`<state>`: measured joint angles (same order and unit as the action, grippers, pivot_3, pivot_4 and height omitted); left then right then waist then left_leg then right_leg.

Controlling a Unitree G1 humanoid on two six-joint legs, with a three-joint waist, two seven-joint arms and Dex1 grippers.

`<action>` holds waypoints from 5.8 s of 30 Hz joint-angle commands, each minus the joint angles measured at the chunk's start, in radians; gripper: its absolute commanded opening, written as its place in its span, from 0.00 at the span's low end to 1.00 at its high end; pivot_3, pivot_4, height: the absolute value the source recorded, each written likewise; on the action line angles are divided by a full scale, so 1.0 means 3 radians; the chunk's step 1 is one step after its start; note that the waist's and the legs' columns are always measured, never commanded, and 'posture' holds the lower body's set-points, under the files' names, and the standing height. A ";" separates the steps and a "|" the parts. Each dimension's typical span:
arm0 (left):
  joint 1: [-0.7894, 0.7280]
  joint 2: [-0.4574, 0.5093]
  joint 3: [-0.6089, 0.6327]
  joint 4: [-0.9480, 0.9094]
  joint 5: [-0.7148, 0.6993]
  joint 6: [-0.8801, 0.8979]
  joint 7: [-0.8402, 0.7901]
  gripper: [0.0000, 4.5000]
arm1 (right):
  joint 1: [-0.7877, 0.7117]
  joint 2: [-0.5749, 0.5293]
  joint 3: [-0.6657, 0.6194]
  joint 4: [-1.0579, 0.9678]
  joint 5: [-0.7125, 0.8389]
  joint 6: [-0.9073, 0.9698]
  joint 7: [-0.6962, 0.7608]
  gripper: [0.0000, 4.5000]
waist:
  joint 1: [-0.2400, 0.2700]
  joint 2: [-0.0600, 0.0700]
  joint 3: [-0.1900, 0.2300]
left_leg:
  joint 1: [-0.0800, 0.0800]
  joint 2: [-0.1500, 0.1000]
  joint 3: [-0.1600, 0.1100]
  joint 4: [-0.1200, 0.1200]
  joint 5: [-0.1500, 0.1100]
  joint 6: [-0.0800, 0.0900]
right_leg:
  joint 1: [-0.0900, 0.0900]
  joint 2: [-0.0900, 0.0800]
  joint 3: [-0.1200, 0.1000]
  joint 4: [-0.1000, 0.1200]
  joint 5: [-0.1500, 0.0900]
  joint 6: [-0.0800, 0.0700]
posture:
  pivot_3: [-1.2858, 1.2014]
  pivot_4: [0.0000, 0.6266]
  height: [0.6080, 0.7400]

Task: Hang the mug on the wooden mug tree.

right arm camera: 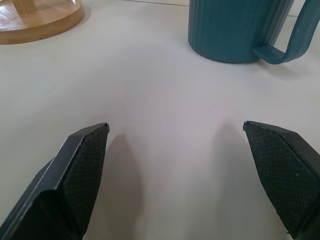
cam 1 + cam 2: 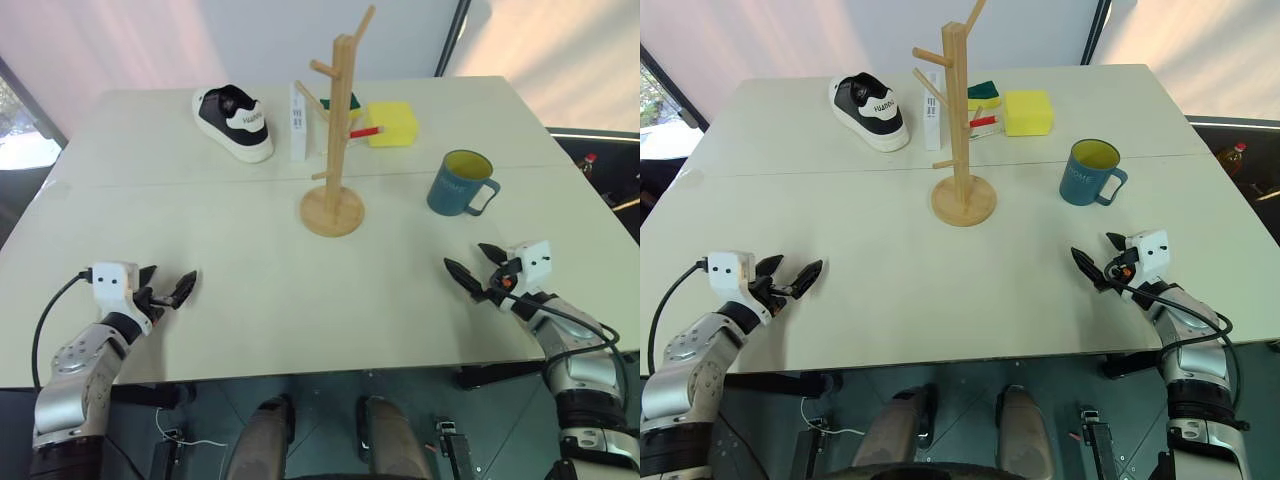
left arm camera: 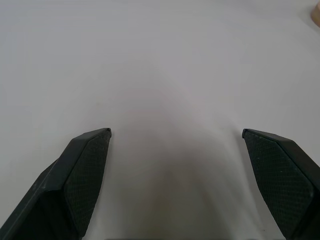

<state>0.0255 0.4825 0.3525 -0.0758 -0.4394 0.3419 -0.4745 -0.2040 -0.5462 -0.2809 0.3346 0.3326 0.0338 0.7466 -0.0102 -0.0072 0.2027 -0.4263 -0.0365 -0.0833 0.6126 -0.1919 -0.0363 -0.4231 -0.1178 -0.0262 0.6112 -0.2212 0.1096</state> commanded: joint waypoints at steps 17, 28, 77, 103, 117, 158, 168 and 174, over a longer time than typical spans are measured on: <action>-0.0023 0.0004 -0.0411 -0.0770 -0.0235 0.0080 -0.0443 1.00 | -0.0095 0.0068 -0.0053 -0.0151 -0.0173 -0.0103 -0.0587 0.99 | 0.0001 0.0000 0.0000 | 0.0000 0.0000 0.0001 0.0002 0.0000 0.0000 | 0.0002 0.0000 0.0000 0.0000 0.0004 -0.0007 | 0.52 0.24 1.00; -0.0601 -0.0038 -0.1372 -0.1375 -0.0207 0.0263 -0.0789 1.00 | -0.0553 0.0309 -0.0052 0.0129 -0.0568 -0.0306 -0.1627 0.99 | -0.0014 0.0001 -0.0001 | 0.0002 -0.0001 0.0002 0.0004 0.0001 0.0002 | 0.0001 0.0004 0.0002 0.0007 0.0006 -0.0009 | 0.52 0.24 1.00; -0.0678 -0.0043 -0.1240 -0.1400 -0.0273 0.0228 -0.0773 1.00 | -0.1588 0.0372 0.0186 0.1471 -0.0803 -0.0949 -0.1665 0.01 | -0.0029 0.0001 -0.0001 | 0.0020 -0.0002 0.0002 0.0008 0.0003 0.0004 | 0.0019 0.0008 0.0008 0.0014 0.0007 -0.0008 | 0.52 0.24 1.00; -0.0822 0.0231 -0.0470 -0.1195 -0.0618 0.0135 -0.0851 1.00 | -0.2236 -0.0049 0.1132 -0.0189 -0.0904 -0.0162 0.0049 0.01 | -0.0011 0.0001 0.0000 | 0.0007 -0.0001 0.0001 0.0007 0.0002 0.0003 | 0.0005 0.0010 0.0007 0.0013 0.0012 0.0001 | 0.52 0.24 1.00; -0.0811 0.0254 -0.0494 -0.1218 -0.0653 0.0127 -0.0803 1.00 | -0.2213 -0.0180 0.1091 -0.0089 -0.0920 -0.0275 0.0286 0.01 | -0.0012 0.0001 0.0000 | 0.0008 -0.0001 0.0002 0.0008 0.0002 0.0003 | 0.0005 0.0011 0.0007 0.0014 0.0013 0.0000 | 0.52 0.24 1.00; -0.0744 0.0232 -0.0451 -0.1276 -0.0709 0.0177 -0.0675 1.00 | -0.2883 -0.0162 0.0950 0.1149 -0.1005 -0.0836 0.0295 0.84 | -0.0016 0.0001 0.0000 | 0.0009 -0.0001 0.0002 0.0007 0.0003 0.0001 | 0.0004 0.0011 0.0008 0.0018 0.0014 0.0002 | 0.52 0.24 1.00; -0.0373 0.0066 -0.0183 -0.0763 -0.0456 0.0100 -0.0252 1.00 | -0.1484 0.0039 0.0105 -0.0004 -0.0074 0.0016 -0.0091 0.84 | -0.0015 -0.0001 -0.0003 | 0.0022 0.0002 0.0002 0.0005 0.0003 0.0002 | 0.0015 0.0012 0.0010 0.0020 0.0012 0.0002 | 0.52 0.24 1.00; -0.0248 -0.0110 -0.0044 -0.0368 -0.0263 -0.0086 0.0011 1.00 | -0.0768 0.0312 0.0156 -0.0446 -0.0054 0.0164 -0.0310 0.84 | -0.0016 0.0002 -0.0001 | 0.0029 0.0002 0.0004 0.0011 0.0003 0.0002 | 0.0021 0.0012 0.0012 0.0025 0.0008 -0.0010 | 0.52 0.24 1.00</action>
<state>-0.0520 0.4511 0.3065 -0.1929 -0.5371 0.3530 -0.4883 -0.4324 -0.4577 -0.2255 0.2718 0.2997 0.0960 0.6737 -0.0151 -0.0067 0.2025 -0.4168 -0.0360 -0.0821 0.6160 -0.1910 -0.0358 -0.4162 -0.1140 -0.0226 0.6184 -0.2188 0.1070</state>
